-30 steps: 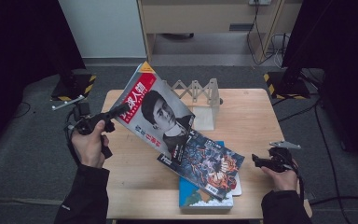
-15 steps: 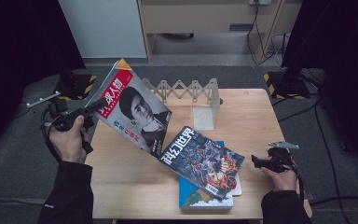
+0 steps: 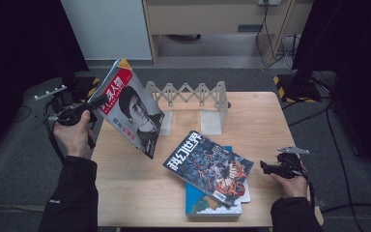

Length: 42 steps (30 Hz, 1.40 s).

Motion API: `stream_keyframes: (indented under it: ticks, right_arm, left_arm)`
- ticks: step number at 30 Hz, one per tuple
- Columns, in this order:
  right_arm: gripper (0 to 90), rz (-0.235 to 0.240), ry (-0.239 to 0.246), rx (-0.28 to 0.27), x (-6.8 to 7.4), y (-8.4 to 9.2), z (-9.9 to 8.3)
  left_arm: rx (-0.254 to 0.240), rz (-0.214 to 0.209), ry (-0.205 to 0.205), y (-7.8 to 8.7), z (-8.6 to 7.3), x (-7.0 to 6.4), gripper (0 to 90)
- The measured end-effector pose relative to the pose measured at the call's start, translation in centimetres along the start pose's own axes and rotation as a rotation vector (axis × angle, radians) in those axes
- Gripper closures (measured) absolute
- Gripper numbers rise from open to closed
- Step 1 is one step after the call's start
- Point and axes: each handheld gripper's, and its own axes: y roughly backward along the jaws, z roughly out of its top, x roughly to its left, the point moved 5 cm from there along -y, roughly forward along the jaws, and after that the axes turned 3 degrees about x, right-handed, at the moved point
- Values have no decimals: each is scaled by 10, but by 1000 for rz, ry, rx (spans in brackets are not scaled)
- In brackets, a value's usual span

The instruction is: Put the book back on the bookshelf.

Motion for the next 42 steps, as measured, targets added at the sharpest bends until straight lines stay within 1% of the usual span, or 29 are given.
stream_keyframes:
  ticks: [4,5,9,17,20,24,28,30,33,37,40,42]
  right_arm:
    - [112,3,-5,-2,0,0,0]
    - [113,2,-5,-5,0,0,0]
    - [113,6,-2,-3,0,-1,0]
    - [115,8,-2,-3,0,-1,1]
    - [116,8,1,-2,0,-2,1]
    - [117,7,11,-7,0,-2,1]
    - [118,8,10,-1,1,-2,1]
    - [118,8,12,1,1,-2,0]
    - [119,7,14,1,1,-3,0]
    - [120,7,14,1,1,-3,1]
    - [120,7,13,0,2,-3,0]
    - [121,7,16,-3,2,-3,1]
  left_arm:
    - [-1,41,-40,-15,4,0,859]
    - [-4,51,-44,-18,5,0,859]
    - [-22,70,-65,-31,8,-2,859]
    - [-38,132,-150,-56,8,-10,860]
    - [-36,145,-170,-62,5,-12,861]
    - [-42,164,-213,-70,0,-14,861]
    - [-32,189,-267,-76,-3,-18,861]
    - [-32,191,-282,-78,-4,-21,861]
    - [-42,211,-314,-80,-5,-24,861]
    - [-53,249,-388,-82,-8,-32,861]
    - [-51,260,-406,-83,-10,-34,861]
    - [-55,256,-398,-84,-12,-34,861]
